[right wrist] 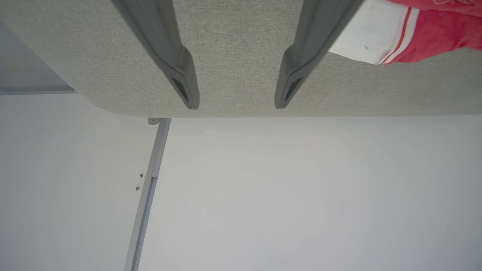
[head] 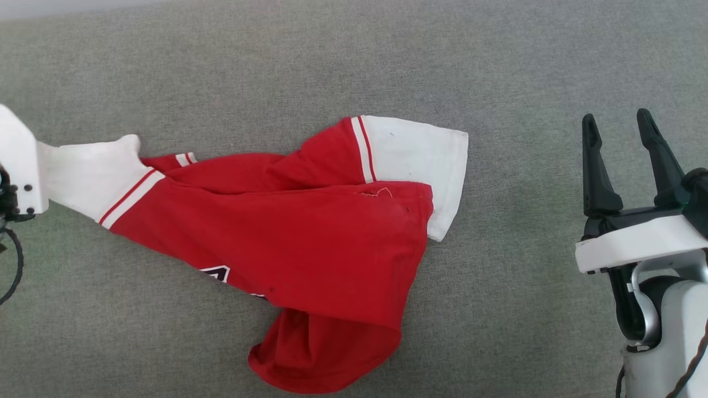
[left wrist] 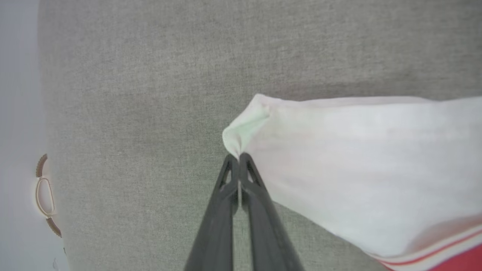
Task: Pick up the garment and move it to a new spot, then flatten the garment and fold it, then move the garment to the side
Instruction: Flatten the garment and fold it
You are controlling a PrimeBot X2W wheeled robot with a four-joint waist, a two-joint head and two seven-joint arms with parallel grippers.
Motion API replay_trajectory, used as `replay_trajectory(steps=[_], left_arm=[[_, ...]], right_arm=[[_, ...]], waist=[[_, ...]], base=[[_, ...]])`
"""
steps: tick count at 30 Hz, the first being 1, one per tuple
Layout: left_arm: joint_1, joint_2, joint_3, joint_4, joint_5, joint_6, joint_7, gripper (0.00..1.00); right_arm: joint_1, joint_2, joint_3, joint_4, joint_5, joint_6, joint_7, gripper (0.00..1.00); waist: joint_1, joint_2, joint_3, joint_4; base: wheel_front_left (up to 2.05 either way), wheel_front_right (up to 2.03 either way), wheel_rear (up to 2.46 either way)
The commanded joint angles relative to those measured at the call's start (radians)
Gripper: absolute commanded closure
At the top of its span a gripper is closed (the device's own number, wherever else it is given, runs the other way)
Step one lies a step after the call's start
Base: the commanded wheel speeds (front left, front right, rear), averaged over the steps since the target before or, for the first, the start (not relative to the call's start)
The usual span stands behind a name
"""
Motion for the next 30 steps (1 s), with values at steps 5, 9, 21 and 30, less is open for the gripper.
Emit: replay_trajectory(steps=[5,9,21,30], left_arm=[[0.028,-0.014,0.012,0.028,-0.022,0.013,-0.011,1.00],[0.030,-0.020,0.018,0.024,-0.030,0.001,-0.034,0.58],[-0.021,-0.040,-0.016,-0.145,-0.031,-0.048,0.015,0.00],[-0.007,-0.110,-0.076,-0.418,-0.087,-0.058,0.162,0.00]], right_arm=[[-0.013,-0.003,0.002,-0.001,-0.001,0.000,0.002,0.00],[-0.015,-0.003,0.003,-0.001,0.001,0.000,0.004,0.00],[0.000,-0.005,0.002,0.003,-0.001,0.000,0.013,0.00],[0.005,-0.002,0.012,0.010,0.005,0.000,0.011,0.00]], waist=[[0.0000,0.0000,0.002,0.003],[0.0000,0.0000,0.001,0.004],[0.0000,0.0000,-0.026,0.024],[0.0000,0.0000,-0.054,0.020]], base=[[0.00,0.00,0.00],[0.00,0.00,0.00],[0.00,0.00,0.00],[0.00,0.00,0.00]])
